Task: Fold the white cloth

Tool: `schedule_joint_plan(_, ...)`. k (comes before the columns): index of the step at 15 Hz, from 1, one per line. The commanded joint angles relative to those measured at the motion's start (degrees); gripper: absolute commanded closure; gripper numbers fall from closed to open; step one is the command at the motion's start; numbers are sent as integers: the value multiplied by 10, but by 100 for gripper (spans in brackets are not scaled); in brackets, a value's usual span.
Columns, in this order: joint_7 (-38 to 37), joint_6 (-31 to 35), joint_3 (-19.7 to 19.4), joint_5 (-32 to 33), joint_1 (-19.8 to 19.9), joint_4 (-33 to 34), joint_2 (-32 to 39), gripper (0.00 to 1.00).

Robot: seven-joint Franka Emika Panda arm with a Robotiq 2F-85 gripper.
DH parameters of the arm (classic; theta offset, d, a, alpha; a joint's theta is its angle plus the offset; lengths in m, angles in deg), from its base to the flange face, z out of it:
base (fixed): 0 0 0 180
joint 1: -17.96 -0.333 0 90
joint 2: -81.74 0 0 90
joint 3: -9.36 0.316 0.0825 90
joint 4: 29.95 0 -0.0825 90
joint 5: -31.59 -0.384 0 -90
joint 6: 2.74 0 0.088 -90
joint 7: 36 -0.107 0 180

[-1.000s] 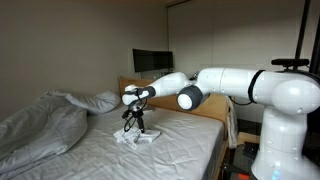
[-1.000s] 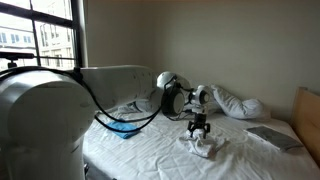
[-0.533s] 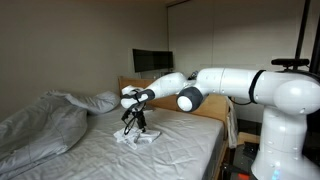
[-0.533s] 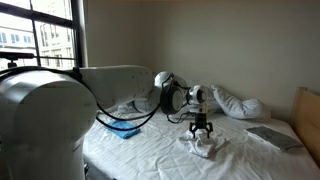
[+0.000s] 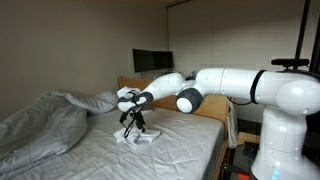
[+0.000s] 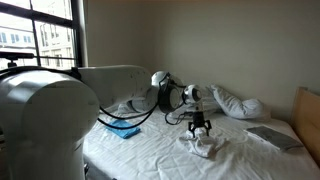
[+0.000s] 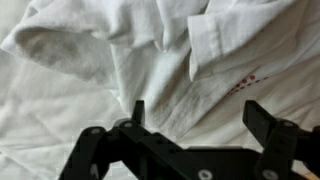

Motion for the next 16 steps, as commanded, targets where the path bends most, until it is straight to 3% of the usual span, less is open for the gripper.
schedule_joint_plan(1,18,11,2,12,-2,-6,0,0)
schedule_joint_plan(3,58,33,22,-3,4,2,0,0)
schedule_joint_plan(4,23,6,8,4,-2,2,0,0)
schedule_joint_plan(16,42,25,12,3,18,-17,0,0)
